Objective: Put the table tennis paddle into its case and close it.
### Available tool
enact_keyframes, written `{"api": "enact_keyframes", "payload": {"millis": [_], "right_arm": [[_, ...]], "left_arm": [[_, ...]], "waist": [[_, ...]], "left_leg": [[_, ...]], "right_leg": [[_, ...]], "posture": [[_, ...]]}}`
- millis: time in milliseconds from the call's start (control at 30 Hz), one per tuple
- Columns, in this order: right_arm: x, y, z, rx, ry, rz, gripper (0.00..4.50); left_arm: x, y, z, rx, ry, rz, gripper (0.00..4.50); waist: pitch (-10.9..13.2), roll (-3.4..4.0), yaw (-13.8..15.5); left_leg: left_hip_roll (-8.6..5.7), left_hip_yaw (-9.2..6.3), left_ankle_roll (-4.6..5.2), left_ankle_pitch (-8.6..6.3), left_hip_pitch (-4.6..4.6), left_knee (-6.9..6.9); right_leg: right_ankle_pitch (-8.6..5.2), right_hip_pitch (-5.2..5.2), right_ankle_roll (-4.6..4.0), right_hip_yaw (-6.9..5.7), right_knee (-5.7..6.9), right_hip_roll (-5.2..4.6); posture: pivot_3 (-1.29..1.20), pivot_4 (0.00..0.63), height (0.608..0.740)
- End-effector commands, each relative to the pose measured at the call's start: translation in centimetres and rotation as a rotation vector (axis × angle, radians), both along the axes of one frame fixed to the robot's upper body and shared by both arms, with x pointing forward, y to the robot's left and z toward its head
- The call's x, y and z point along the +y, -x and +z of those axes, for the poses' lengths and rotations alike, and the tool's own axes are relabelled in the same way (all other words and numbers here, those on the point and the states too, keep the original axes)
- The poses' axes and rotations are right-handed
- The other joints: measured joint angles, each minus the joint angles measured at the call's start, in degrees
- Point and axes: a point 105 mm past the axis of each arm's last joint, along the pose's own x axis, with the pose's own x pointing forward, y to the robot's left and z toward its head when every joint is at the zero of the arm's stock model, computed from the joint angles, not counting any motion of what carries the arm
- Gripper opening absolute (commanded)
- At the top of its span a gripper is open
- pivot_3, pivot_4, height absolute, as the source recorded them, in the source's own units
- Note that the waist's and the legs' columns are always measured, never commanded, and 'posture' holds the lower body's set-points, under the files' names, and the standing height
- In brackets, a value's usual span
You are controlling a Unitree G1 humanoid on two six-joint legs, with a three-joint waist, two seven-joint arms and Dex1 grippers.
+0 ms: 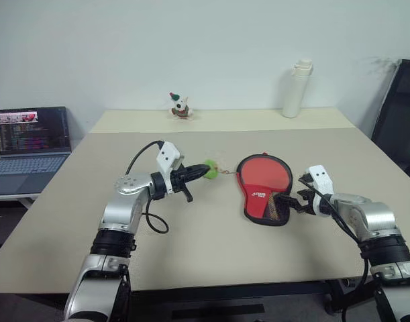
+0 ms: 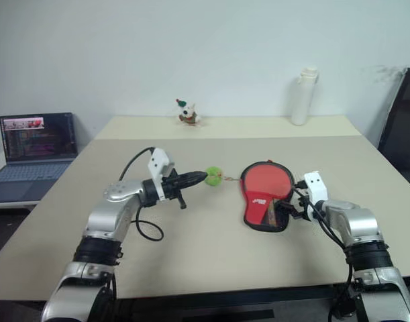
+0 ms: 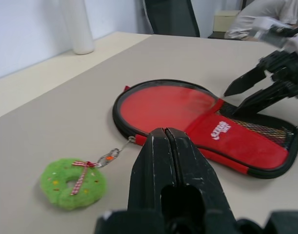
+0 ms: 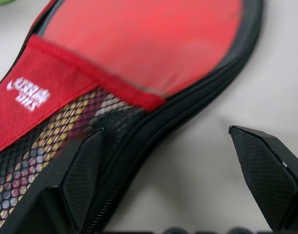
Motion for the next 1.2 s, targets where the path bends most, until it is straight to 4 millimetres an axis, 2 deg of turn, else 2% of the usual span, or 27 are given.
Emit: {"api": "enact_keyframes", "payload": {"millis": [33, 300, 333, 400, 667, 833, 1000, 1200], "right_arm": [[0.9, -0.8, 0.4, -0.010, -0.014, 0.023, 4.50], [3.2, -0.8, -1.4, 0.073, -0.049, 0.093, 4.50], [3.4, -0.8, -1.5, 0.083, -0.052, 0.103, 4.32], [4.3, -0.5, -2.0, 0.111, -0.061, 0.134, 3.93], [6.7, -0.2, -2.6, 0.141, -0.057, 0.212, 1.32], [8.6, 0.0, -2.0, 0.141, -0.106, 0.268, 0.01], [10.7, 1.6, -0.8, 0.149, -0.153, 0.388, 0.01], [12.3, 4.6, -0.1, 0.173, -0.174, 0.491, 0.01]], "left_arm": [[0.0, 0.6, 1.7, -0.057, 0.009, 0.001, 0.03], [0.3, 0.6, 1.9, -0.059, 0.006, 0.016, 0.03], [0.3, 0.6, 1.9, -0.059, 0.006, 0.016, 0.01], [0.4, 0.7, 1.8, -0.056, 0.002, 0.017, 0.00], [1.2, 1.7, 0.4, -0.014, -0.039, -0.001, 0.00], [2.2, 3.9, -1.4, 0.070, -0.078, -0.080, 0.00], [3.3, 7.2, -3.2, 0.175, -0.149, -0.196, 0.00], [3.1, 9.6, -3.9, 0.231, -0.178, -0.274, 0.00]], "waist": [[0.0, 0.00, -0.1], [-0.1, -0.13, -1.1], [-0.1, -0.14, -1.3], [-0.1, -0.17, -1.6], [-0.2, -0.21, -2.2], [-0.3, -0.30, -2.5], [-0.3, -0.30, -3.1], [-0.3, -0.30, -3.1]], "left_leg": [[0.01, 0.00, 0.00, 0.00, 0.02, 0.00], [0.05, 0.01, 0.00, 0.00, 0.24, -0.01], [0.05, 0.01, 0.00, 0.00, 0.24, -0.01], [0.07, 0.01, 0.00, 0.00, 0.25, -0.01], [0.11, -0.01, 0.00, 0.00, 0.31, -0.05], [0.16, 0.01, 0.00, 0.00, 0.32, -0.06], [0.22, -0.01, 0.00, 0.00, 0.28, -0.14], [0.23, -0.04, 0.00, -0.01, 0.21, -0.18]], "right_leg": [[0.00, 0.00, 0.00, 0.00, 0.01, 0.01], [0.01, 0.18, -0.01, 0.01, 0.06, 0.12], [0.01, 0.18, -0.02, 0.01, 0.06, 0.12], [0.01, 0.19, -0.02, 0.01, 0.06, 0.12], [0.01, 0.18, -0.03, 0.01, 0.10, 0.19], [0.01, 0.18, -0.04, 0.04, 0.10, 0.18], [-0.01, 0.10, -0.08, 0.01, 0.10, 0.18], [-0.04, 0.05, -0.10, 0.00, 0.07, 0.17]], "posture": [[0.00, 0.150, 0.740], [0.00, 0.150, 0.740], [0.00, 0.150, 0.740], [0.00, 0.150, 0.740], [0.00, 0.150, 0.740], [0.00, 0.150, 0.740], [0.00, 0.150, 0.740], [0.00, 0.150, 0.740]]}}
